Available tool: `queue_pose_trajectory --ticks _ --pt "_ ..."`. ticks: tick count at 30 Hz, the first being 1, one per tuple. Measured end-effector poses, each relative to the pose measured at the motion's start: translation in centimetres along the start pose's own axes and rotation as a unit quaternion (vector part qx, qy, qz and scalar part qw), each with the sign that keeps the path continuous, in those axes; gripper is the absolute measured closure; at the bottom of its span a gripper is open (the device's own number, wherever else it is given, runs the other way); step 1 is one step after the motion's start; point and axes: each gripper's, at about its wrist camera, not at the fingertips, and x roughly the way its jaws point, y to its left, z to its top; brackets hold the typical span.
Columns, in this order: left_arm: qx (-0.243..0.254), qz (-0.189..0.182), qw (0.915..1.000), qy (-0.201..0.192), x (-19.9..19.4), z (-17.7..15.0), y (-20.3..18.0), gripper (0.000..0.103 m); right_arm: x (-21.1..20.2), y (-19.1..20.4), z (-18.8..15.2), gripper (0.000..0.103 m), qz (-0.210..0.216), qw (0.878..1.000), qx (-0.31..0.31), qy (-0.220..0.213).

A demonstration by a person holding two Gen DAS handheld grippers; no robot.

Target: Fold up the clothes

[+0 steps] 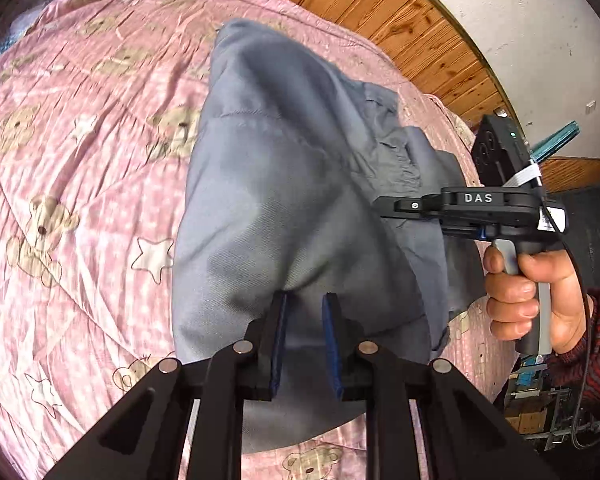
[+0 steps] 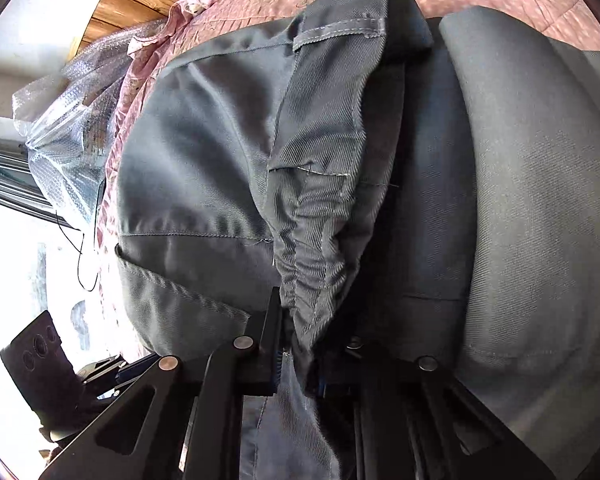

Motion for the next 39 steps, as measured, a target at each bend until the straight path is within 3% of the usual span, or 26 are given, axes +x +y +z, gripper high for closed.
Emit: queue_pose_trajectory --ticks 2,4,5,7,8,10,14,16,19,20,22,24,26,30,33,35,37,39 --pt "-0.002 0.006 1.0 0.005 0.4 -0.5 0.3 0.084 -0.1 0.7 0.6 0.094 -0.009 1.0 -0.016 0.009" --pt "0.0 0.005 1.0 0.005 0.1 -0.5 -0.2 0.084 -0.3 1.7 1.5 0.083 -0.036 0.998 -0.037 0.027" --pt "0.003 0.0 1.0 0.0 -0.5 -0.4 -0.6 0.084 -1.6 3.0 2.1 0.07 -0.082 0.994 -0.065 0.023" --pt "0.011 -0.024 0.9994 -0.022 -2.3 -0.1 -1.3 0.084 -4.4 6.3 3.2 0.068 -0.168 0.977 -0.132 0.0" --pt "0.015 -0.035 0.9987 -0.033 -3.2 0.0 -1.6 0.084 -5.7 8.7 3.6 0.067 -0.2 0.963 -0.181 -0.022" --pt "0.016 -0.05 0.997 -0.058 -4.8 0.1 -1.7 0.084 -6.8 13.4 4.6 0.067 -0.213 0.943 -0.252 -0.049" --pt "-0.055 -0.012 0.9941 -0.093 -5.3 -0.1 1.9 0.084 -2.1 21.5 7.7 0.068 -0.168 0.925 -0.338 -0.042" --pt "-0.107 0.007 0.9889 -0.103 -5.1 -0.3 4.0 0.084 0.6 21.8 8.1 0.067 -0.162 0.918 -0.359 -0.032" --pt "-0.112 -0.007 0.9885 -0.102 -3.5 -0.5 4.3 0.084 6.6 17.6 8.7 0.068 -0.197 0.91 -0.365 0.011" --pt "-0.105 -0.01 0.9913 -0.078 -2.3 -0.8 4.1 0.083 7.7 16.3 9.4 0.075 -0.199 0.914 -0.354 0.017" --pt "-0.102 -0.001 0.9942 -0.035 -0.2 -2.0 4.1 0.084 9.9 14.0 10.8 0.077 -0.201 0.921 -0.334 0.028" --pt "-0.116 -0.009 0.9927 -0.032 0.5 -3.4 4.5 0.085 9.9 13.6 11.8 0.076 -0.191 0.924 -0.33 0.021" --pt "-0.131 -0.004 0.991 -0.027 0.9 -4.0 4.8 0.094 9.9 13.2 12.6 0.077 -0.188 0.929 -0.319 0.019" --pt "-0.113 0.013 0.9935 -0.014 0.8 -4.1 4.2 0.095 7.5 12.5 13.2 0.078 -0.181 0.943 -0.277 0.028" --pt "-0.093 0.02 0.9949 -0.033 -1.5 -3.3 3.2 0.094 -2.1 11.5 10.7 0.076 -0.112 0.96 -0.251 -0.055" --pt "-0.08 0.004 0.9941 -0.073 -3.9 -2.6 2.3 0.094 -6.8 9.1 8.1 0.074 -0.124 0.961 -0.23 -0.087" --pt "-0.065 -0.018 0.9935 -0.092 -4.8 -1.3 1.4 0.09 -8.8 5.9 5.2 0.074 -0.138 0.965 -0.203 -0.095" --pt "-0.041 -0.031 0.9954 -0.08 -3.5 -0.1 0.3 0.087 -8.3 2.9 1.1 0.073 -0.141 0.97 -0.182 -0.072"
